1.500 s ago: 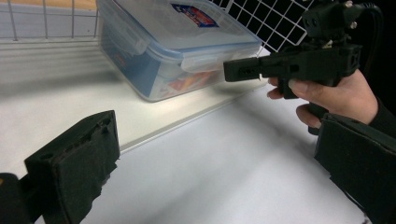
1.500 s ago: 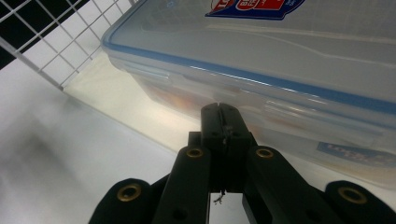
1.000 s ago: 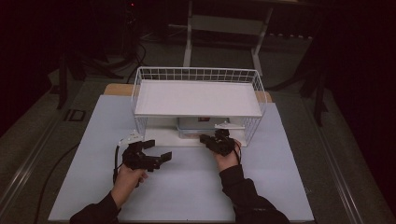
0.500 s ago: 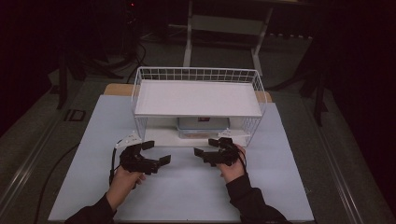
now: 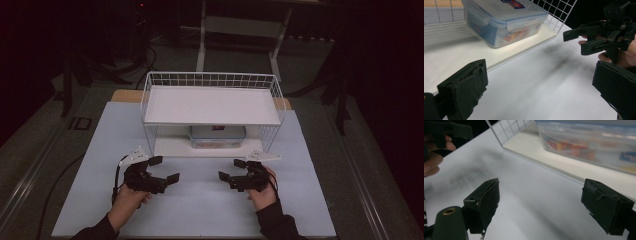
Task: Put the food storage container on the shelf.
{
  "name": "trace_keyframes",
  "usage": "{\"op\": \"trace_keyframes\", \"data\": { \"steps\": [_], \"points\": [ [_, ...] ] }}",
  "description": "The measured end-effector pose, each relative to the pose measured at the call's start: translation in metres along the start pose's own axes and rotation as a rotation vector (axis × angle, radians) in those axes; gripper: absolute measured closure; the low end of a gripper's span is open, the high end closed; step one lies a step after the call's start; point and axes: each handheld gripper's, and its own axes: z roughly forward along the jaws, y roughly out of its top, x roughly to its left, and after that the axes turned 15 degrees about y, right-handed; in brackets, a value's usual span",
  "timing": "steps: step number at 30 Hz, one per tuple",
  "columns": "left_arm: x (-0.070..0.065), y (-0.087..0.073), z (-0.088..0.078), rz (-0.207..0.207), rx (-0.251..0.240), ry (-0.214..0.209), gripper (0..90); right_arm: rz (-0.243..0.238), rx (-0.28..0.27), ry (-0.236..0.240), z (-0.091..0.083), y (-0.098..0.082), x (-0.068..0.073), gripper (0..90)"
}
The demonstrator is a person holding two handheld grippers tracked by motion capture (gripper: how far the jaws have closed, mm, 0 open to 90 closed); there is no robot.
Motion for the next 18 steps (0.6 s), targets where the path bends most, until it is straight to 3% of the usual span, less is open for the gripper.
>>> {"op": "trace_keyframes", "data": {
  "steps": [6, 11, 18],
  "points": [
    [-0.001, -0.004, -0.004, 0.03, -0.003, 0.001, 0.0, 0.001, -0.011, -0.01, -0.014, -0.014, 0.003, 14.9],
    [-0.001, -0.009, -0.008, 0.033, 0.011, -0.007, 0.0, 0.004, -0.005, -0.018, -0.023, -0.022, 0.007, 15.0],
    [0.001, -0.015, -0.02, 0.033, 0.014, -0.005, 0.0, 0.01, -0.037, -0.03, -0.046, -0.031, 0.011, 15.1]
  ]
}}
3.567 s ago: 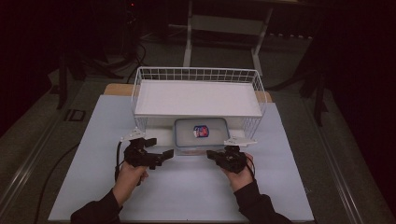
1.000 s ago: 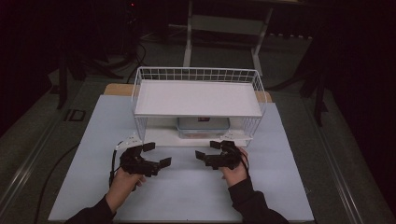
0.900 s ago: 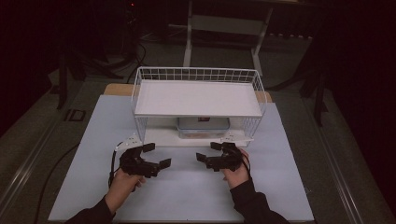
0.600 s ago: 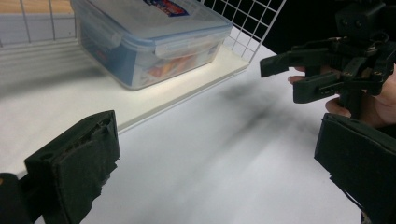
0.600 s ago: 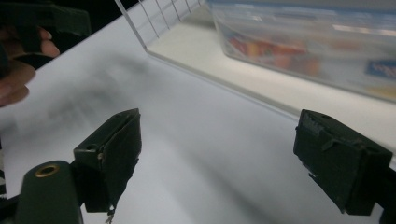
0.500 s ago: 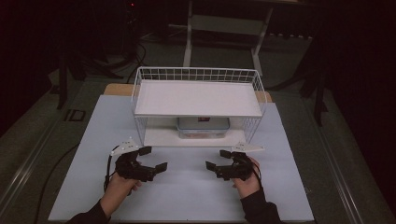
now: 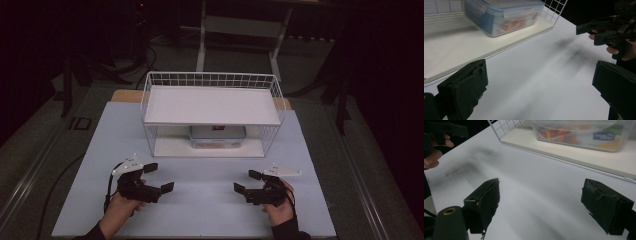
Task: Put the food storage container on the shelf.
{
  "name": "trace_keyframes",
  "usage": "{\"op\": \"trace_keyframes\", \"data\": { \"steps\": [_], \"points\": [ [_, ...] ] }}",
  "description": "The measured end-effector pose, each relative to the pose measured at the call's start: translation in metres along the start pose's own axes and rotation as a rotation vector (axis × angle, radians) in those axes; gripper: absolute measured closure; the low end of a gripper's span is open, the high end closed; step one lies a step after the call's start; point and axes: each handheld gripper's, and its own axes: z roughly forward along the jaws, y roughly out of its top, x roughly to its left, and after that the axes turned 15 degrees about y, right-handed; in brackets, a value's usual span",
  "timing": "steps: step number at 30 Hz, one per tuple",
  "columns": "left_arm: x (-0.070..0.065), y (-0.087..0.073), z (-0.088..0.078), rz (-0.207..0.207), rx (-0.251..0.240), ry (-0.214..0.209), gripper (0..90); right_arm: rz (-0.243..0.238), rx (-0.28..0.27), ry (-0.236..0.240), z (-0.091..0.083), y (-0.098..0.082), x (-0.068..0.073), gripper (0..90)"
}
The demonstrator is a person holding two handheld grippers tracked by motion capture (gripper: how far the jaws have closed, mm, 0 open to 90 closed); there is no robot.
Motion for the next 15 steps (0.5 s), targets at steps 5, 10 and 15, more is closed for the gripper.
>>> {"op": "trace_keyframes", "data": {
  "steps": [5, 10, 15],
  "points": [
    [0.0, -0.004, -0.003, 0.009, 0.007, 0.002, 0.0, 0.009, -0.003, -0.023, -0.015, -0.01, -0.002, 15.2],
    [-0.001, -0.01, 0.0, 0.02, 0.026, 0.006, 0.0, 0.007, 0.028, -0.061, -0.022, -0.021, -0.007, 15.4],
    [-0.003, -0.011, 0.002, 0.036, 0.036, -0.004, 0.0, 0.012, 0.019, -0.066, -0.024, -0.023, -0.01, 15.6]
  ]
}}
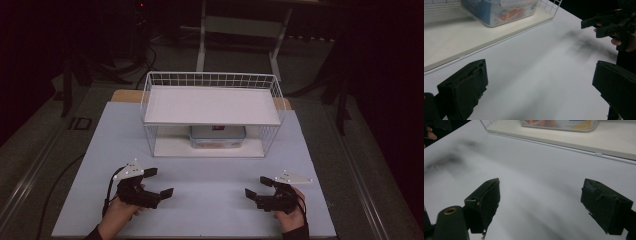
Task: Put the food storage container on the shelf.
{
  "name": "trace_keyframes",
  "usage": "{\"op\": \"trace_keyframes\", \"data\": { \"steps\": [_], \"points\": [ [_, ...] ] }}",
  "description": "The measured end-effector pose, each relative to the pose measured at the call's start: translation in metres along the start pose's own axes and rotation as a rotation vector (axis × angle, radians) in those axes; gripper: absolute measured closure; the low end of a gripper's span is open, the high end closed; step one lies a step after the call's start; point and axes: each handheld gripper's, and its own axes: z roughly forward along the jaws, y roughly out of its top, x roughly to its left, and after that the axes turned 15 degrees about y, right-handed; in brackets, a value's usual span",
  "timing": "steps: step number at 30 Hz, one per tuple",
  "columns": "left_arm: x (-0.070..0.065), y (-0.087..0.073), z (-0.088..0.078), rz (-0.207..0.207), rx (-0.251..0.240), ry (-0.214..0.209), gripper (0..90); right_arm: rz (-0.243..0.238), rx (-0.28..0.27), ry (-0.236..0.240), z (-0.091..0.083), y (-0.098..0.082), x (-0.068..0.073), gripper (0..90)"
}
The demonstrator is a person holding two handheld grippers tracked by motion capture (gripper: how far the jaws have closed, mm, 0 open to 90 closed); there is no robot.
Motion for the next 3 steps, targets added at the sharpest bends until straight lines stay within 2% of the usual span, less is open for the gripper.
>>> {"op": "trace_keyframes", "data": {
  "steps": [3],
  "points": [
    [0.0002, -0.0005, 0.0009, -0.003, 0.001, 0.0, 0.0, -0.008, 0.009, 0.005, 0.0016, 0.0001, 0.0018, 15.6]
  ]
}}
